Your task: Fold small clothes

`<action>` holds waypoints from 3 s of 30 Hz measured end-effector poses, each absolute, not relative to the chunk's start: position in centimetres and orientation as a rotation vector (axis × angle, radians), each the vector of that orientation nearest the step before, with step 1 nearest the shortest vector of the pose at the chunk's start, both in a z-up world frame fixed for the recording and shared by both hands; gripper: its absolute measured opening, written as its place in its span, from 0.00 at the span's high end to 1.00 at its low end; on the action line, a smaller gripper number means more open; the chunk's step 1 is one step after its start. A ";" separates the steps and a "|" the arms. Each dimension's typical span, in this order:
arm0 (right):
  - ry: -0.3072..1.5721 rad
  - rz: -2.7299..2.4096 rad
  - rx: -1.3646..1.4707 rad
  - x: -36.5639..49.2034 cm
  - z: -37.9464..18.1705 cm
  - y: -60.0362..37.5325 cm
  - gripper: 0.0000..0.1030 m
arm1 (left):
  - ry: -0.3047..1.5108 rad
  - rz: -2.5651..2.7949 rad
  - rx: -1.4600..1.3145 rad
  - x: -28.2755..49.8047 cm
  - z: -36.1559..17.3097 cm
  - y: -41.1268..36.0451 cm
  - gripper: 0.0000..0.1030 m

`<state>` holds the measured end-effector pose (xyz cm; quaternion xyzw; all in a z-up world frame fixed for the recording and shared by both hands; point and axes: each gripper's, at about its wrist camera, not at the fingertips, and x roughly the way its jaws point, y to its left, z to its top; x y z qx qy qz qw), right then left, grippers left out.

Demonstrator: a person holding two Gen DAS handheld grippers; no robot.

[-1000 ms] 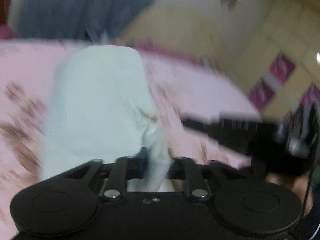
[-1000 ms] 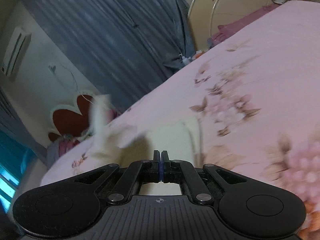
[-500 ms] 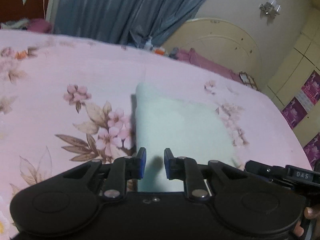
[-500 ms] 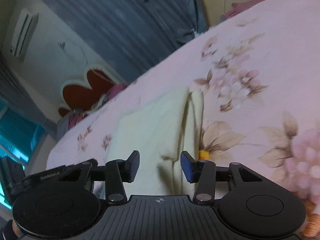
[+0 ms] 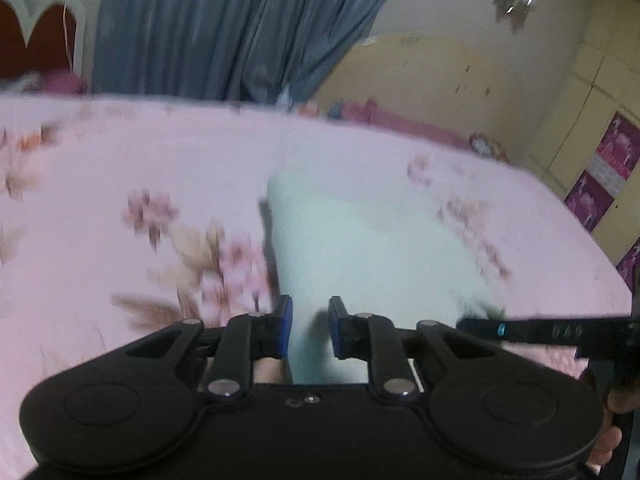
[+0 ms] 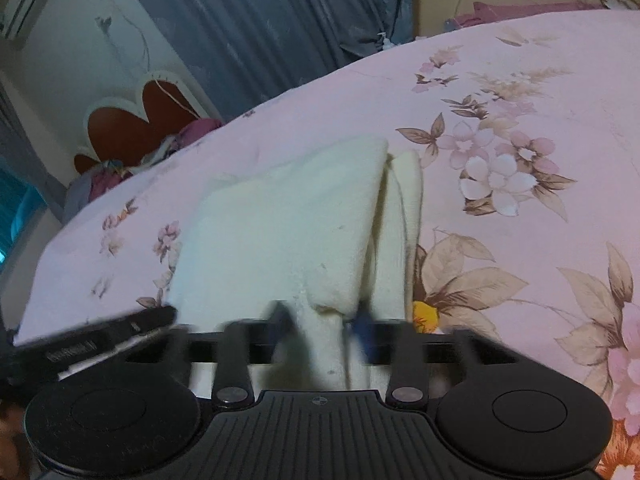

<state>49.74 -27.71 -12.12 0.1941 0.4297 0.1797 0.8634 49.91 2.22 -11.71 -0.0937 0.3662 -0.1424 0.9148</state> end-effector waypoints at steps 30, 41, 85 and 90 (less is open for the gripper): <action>0.848 0.387 0.097 57.8 -10.2 -25.8 0.70 | 0.800 -0.470 -0.166 61.3 -13.2 -0.2 0.81; 0.879 0.285 0.084 57.4 -11.5 -27.6 0.71 | 0.782 -0.489 -0.210 61.2 -13.5 0.5 0.81; 1.000 0.398 0.207 42.9 -11.7 -30.1 0.83 | 0.908 -0.542 -0.028 40.4 -13.3 -0.3 0.82; 0.788 0.370 0.178 43.5 -7.7 -31.0 0.83 | 0.784 -0.474 -0.058 44.1 -10.5 -0.2 0.65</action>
